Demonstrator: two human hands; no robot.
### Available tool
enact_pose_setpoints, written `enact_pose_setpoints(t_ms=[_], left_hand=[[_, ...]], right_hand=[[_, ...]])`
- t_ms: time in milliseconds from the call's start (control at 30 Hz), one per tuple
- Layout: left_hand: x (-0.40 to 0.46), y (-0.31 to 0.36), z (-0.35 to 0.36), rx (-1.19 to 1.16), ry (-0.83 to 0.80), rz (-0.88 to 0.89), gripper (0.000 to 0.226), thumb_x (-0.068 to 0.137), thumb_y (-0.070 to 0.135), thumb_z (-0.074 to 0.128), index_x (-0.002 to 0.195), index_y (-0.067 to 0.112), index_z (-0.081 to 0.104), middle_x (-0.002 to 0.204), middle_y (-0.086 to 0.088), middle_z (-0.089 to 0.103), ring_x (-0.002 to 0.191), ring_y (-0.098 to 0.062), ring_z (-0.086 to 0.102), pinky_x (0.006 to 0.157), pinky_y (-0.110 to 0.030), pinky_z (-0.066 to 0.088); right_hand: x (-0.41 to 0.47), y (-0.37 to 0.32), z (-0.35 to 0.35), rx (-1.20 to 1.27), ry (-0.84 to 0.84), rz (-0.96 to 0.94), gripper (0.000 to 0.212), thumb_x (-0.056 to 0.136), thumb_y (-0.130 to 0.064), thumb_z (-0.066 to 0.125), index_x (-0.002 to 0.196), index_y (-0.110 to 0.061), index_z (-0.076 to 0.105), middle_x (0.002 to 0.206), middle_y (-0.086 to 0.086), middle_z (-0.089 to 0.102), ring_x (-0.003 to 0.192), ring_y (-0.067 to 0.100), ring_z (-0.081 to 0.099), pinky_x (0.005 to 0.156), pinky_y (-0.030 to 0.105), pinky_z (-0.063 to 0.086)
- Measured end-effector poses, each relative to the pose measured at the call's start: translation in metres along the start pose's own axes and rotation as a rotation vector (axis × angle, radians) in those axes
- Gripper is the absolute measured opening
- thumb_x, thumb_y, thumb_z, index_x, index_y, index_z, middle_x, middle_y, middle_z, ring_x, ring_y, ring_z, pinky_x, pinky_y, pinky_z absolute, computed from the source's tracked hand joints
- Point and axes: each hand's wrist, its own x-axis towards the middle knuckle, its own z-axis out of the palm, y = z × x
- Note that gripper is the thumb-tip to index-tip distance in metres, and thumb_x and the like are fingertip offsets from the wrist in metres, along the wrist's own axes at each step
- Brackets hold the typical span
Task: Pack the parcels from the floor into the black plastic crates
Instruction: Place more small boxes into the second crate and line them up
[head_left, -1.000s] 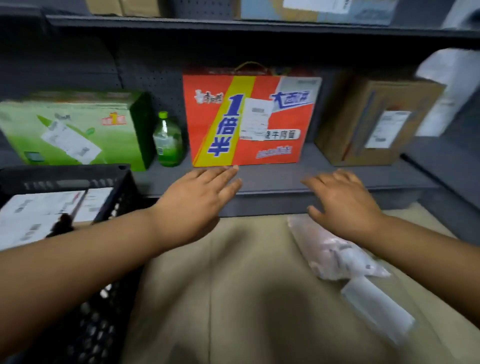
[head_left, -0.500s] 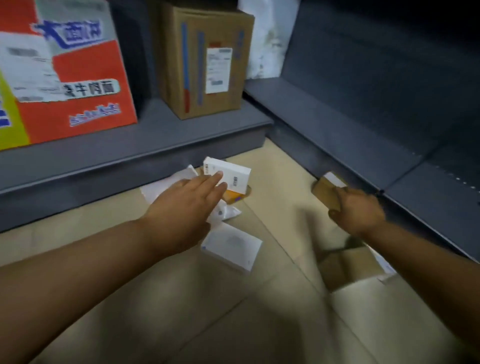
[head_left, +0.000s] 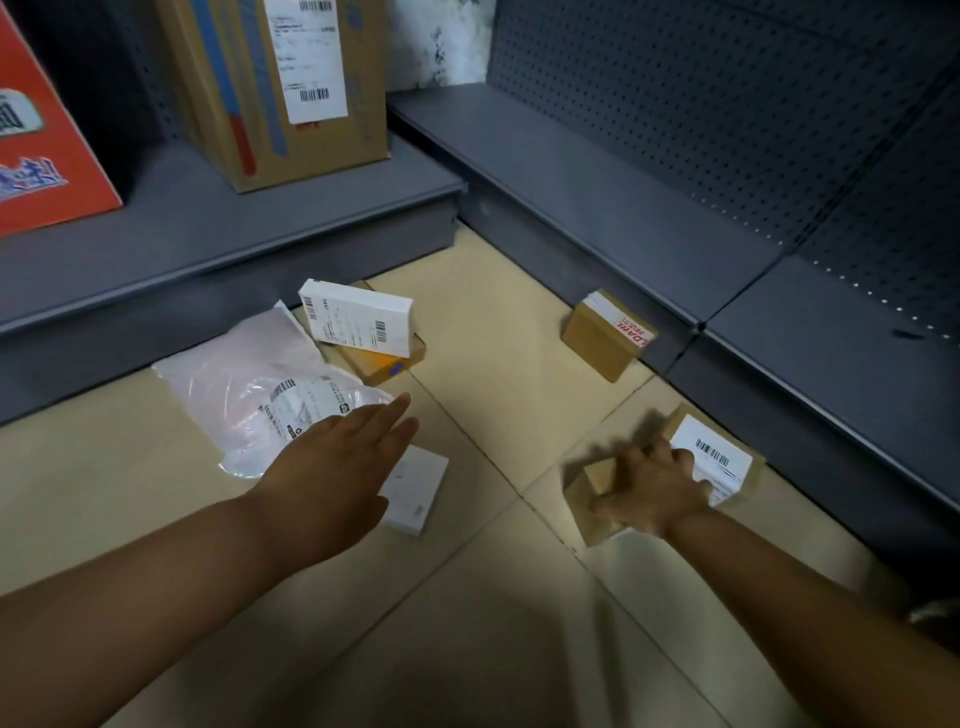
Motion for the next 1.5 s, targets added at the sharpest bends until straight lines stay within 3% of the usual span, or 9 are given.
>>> enact_pose_setpoints(t_ms=[333,567,633,733,800,900,1033,1333,1500], left_hand=[[-0.010,0.000,0.010,0.024,0.041,-0.009,0.087,0.039,0.043,0.089,0.118,0.014,0.066,0.126,-0.010,0.061,0.104,-0.026,0.066,0.076,-0.039,0.055],[-0.034,-0.020,0.007,-0.011,0.023,-0.097,0.089,0.036,0.044,0.089,0.118,0.018,0.066,0.124,-0.007,0.063,0.099,-0.022,0.068,0.072,-0.030,0.056],[-0.041,-0.026,-0.001,-0.010,0.015,-0.119,0.091,0.045,0.044,0.086,0.127,0.018,0.059,0.134,-0.008,0.056,0.108,-0.021,0.064,0.080,-0.030,0.054],[-0.054,-0.040,-0.006,-0.031,0.074,-0.197,0.092,0.075,0.045,0.070,0.149,0.020,0.022,0.156,-0.004,0.023,0.137,-0.022,0.036,0.107,-0.032,0.035],[-0.067,-0.052,-0.012,-0.031,0.128,-0.265,0.103,0.058,0.053,0.080,0.143,0.015,0.036,0.144,-0.007,0.045,0.124,-0.021,0.052,0.098,-0.030,0.044],[-0.090,-0.076,-0.017,-0.064,0.254,-0.413,0.115,0.042,0.057,0.083,0.136,0.006,0.044,0.125,-0.008,0.060,0.110,-0.021,0.060,0.093,-0.029,0.047],[-0.122,-0.106,-0.023,-0.089,0.398,-0.517,0.118,0.048,0.052,0.081,0.140,0.002,0.028,0.124,-0.017,0.052,0.115,-0.026,0.040,0.102,-0.034,0.026],[-0.182,-0.141,-0.019,0.006,0.520,-0.456,0.085,0.067,0.045,0.064,0.137,0.009,0.030,0.114,-0.016,0.052,0.100,-0.030,0.047,0.089,-0.041,0.038],[-0.211,-0.154,-0.018,0.028,0.545,-0.425,0.088,0.064,0.033,0.069,0.138,0.010,0.028,0.115,-0.019,0.052,0.100,-0.035,0.052,0.086,-0.043,0.047]], right_hand=[[0.013,-0.046,0.008,-0.078,0.065,-0.105,0.110,0.057,-0.083,0.055,0.144,-0.028,0.017,0.140,0.008,0.021,0.128,0.035,0.024,0.103,0.052,0.030],[0.021,-0.110,-0.020,-0.003,0.195,-0.155,0.096,0.059,-0.073,0.063,0.136,-0.029,0.028,0.132,0.009,0.028,0.119,0.034,0.031,0.095,0.048,0.030],[0.018,-0.148,-0.033,0.021,0.300,-0.253,0.103,0.057,-0.074,0.065,0.140,-0.028,0.024,0.136,0.009,0.026,0.120,0.033,0.031,0.096,0.046,0.029],[-0.005,-0.215,-0.047,0.135,0.481,-0.430,0.111,0.049,-0.079,0.064,0.139,-0.028,0.023,0.137,0.005,0.029,0.120,0.026,0.033,0.098,0.041,0.030],[-0.026,-0.257,-0.054,0.252,0.530,-0.528,0.110,0.049,-0.077,0.067,0.138,-0.029,0.023,0.138,0.002,0.028,0.122,0.022,0.032,0.102,0.038,0.029],[-0.059,-0.311,-0.061,0.394,0.455,-0.644,0.112,0.052,-0.075,0.069,0.139,-0.029,0.016,0.144,-0.002,0.015,0.130,0.020,0.022,0.110,0.039,0.025],[-0.097,-0.364,-0.056,0.543,0.413,-0.790,0.115,0.051,-0.070,0.069,0.141,-0.027,0.013,0.143,-0.002,0.012,0.132,0.023,0.020,0.109,0.043,0.026],[-0.145,-0.422,-0.034,0.625,0.291,-0.930,0.096,0.069,-0.044,0.073,0.142,-0.029,0.012,0.146,-0.003,0.012,0.133,0.021,0.020,0.112,0.042,0.025],[-0.159,-0.430,-0.033,0.589,0.197,-1.034,0.111,0.056,-0.057,0.072,0.144,-0.028,0.011,0.148,-0.006,0.012,0.135,0.017,0.017,0.112,0.039,0.025]])
